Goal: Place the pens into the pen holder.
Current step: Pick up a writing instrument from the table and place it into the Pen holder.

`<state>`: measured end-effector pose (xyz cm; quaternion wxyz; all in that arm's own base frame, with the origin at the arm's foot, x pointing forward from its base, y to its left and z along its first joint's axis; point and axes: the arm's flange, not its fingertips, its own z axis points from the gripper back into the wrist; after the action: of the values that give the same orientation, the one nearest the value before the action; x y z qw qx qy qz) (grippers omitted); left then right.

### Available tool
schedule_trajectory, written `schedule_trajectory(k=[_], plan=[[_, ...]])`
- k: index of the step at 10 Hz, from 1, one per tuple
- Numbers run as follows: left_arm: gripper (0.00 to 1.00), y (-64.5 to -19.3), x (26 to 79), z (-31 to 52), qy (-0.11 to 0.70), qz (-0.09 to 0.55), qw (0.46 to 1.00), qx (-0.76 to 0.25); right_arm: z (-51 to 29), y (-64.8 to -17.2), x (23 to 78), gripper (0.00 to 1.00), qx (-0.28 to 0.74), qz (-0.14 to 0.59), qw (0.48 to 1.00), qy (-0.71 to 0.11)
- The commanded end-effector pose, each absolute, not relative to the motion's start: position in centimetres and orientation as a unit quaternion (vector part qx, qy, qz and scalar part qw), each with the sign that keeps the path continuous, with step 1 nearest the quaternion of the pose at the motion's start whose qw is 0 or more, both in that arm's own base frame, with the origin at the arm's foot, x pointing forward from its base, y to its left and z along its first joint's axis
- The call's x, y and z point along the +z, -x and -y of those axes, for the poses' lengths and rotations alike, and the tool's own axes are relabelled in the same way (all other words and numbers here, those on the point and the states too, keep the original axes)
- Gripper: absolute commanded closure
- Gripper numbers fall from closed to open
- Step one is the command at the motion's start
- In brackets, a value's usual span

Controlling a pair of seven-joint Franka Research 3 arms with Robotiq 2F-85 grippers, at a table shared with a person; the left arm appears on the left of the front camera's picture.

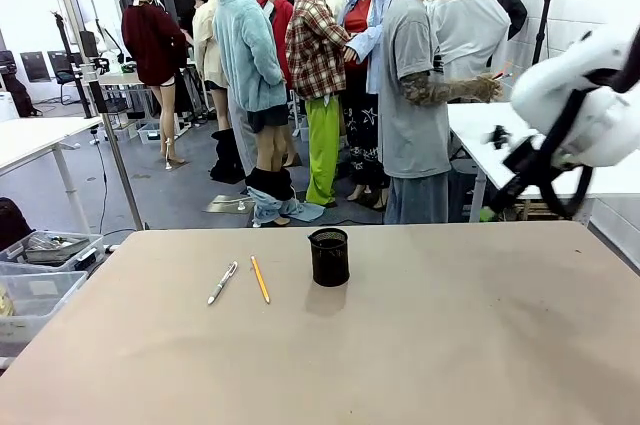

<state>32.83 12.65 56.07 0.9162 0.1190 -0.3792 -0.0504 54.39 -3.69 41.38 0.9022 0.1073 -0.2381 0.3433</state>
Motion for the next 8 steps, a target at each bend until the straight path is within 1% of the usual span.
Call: schedule_trajectory(k=[1, 3, 5, 6, 7, 8], plan=[[0.00, -32.8, 56.0, -12.5, -0.126, 0.377, 0.917, -0.045, 7.0, -53.0, 44.0, 0.34, 0.161, 0.164, 0.969, -0.087], [0.00, -32.8, 56.0, -12.5, -0.126, 0.377, 0.917, -0.045, 11.3, -50.4, 46.3, 0.34, 0.088, 0.102, 0.990, -0.035], [0.00, -32.8, 56.0, -12.5, -0.126, 0.377, 0.917, -0.045, 15.0, -49.3, 48.1, 0.34, -0.001, 0.085, 0.996, -0.010], [0.00, -32.8, 56.0, -12.5, -0.126, 0.377, 0.917, -0.045, 14.9, -49.7, 47.7, 0.34, -0.016, 0.056, 0.998, 0.004], [0.00, -32.8, 56.0, -12.5, -0.126, 0.377, 0.917, -0.045, 13.9, -50.1, 46.9, 0.34, 0.005, 0.043, 0.999, 0.005], [0.00, -32.8, 56.1, -12.6, -0.119, 0.379, 0.916, -0.051, 16.5, -48.3, 47.6, 0.34, 0.001, 0.083, 0.997, 0.010]])
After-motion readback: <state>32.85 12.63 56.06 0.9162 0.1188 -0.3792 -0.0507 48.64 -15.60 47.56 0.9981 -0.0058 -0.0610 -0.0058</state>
